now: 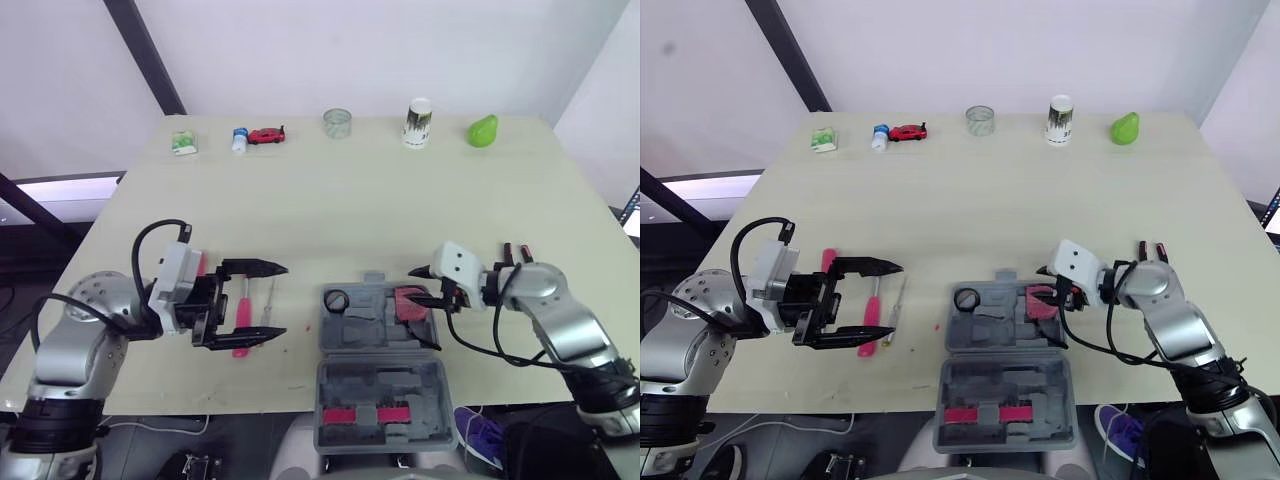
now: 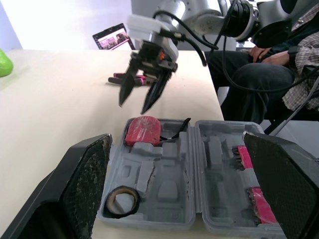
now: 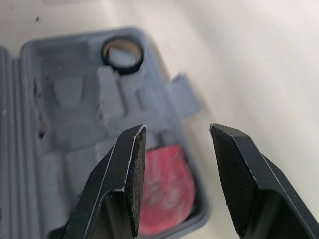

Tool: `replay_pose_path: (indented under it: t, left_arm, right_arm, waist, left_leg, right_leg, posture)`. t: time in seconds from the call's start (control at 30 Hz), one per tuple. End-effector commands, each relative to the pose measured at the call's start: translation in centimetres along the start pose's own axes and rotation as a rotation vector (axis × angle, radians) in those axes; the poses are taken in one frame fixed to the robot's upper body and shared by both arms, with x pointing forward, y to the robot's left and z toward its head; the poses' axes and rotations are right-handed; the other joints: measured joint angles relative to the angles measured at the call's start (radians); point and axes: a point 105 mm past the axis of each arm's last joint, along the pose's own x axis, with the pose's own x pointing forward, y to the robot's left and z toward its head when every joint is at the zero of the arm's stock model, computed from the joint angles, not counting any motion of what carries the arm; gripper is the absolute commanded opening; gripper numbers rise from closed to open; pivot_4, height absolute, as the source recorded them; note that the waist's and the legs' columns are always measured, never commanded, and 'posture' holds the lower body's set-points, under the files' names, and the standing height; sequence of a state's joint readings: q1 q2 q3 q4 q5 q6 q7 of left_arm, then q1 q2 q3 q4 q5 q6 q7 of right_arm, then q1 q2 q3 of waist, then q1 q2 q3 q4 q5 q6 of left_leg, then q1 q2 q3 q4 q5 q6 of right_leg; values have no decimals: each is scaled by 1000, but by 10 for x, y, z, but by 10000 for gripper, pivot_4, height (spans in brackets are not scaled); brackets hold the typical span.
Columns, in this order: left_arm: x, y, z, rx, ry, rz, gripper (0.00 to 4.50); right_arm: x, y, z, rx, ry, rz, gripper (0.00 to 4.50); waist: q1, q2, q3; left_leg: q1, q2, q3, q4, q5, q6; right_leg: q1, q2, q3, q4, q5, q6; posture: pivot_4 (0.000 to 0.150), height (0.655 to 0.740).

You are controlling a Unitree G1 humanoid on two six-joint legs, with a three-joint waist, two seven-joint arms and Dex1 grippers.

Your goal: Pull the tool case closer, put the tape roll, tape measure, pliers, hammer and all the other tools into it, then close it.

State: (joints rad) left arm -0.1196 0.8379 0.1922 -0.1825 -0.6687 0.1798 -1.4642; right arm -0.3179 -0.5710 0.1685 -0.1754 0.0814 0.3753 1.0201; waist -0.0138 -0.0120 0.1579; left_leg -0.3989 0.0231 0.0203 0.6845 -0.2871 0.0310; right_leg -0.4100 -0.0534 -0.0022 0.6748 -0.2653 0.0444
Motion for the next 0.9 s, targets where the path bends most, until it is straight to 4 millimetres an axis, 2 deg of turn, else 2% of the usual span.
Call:
replay_pose_path:
  t: [0.03,0.07,0.2,0.33,0.43,0.6,0.9]
  left_arm:
    - [-2,0,4,31,-4,-3,45000]
    - [-2,0,4,31,-4,-4,45000]
    - [-4,0,5,32,-1,-3,45000]
    - [-6,2,5,34,3,-4,45000]
    - [-5,3,6,34,3,-7,45000]
    - [-6,4,5,33,6,-9,45000]
    - [-6,4,6,33,8,-3,45000]
  right_arm:
    - [-7,-4,2,76,-161,-89,21864]
    - [-8,-2,2,103,-217,-87,21864]
    - [-8,-1,-13,90,-208,-114,10018]
    - [-6,5,-24,52,-201,-83,10018]
    - [-6,-4,-32,59,-224,-118,10018]
    - [2,0,-41,64,-244,-85,10018]
    - [17,5,-41,80,-301,-13,10018]
  waist:
    - [0,0,0]
    - [0,0,0]
    - [1,0,0]
    - [0,0,0]
    - [0,0,0]
    - [-1,0,0]
    - [0,0,0]
  left_leg:
    - [0,0,0,0,0,0]
    - [0,0,0,0,0,0]
    - [0,0,1,0,0,0]
    - [1,0,1,0,0,0]
    - [1,0,1,0,0,0]
    - [1,0,1,0,0,0]
    - [1,0,1,0,0,0]
  right_leg:
    - [0,0,0,0,0,0]
    - [0,0,0,0,0,0]
    - [0,0,1,0,0,0]
    - [0,0,1,1,0,0]
    - [0,0,1,1,0,0]
    - [0,0,1,1,0,0]
    - [0,0,2,1,0,0]
  posture:
    - [1500,7400]
    - [1500,7400]
    - [1500,7400]
    - [1500,7400]
    - [1500,7400]
    - [1500,7400]
    - [1500,7400]
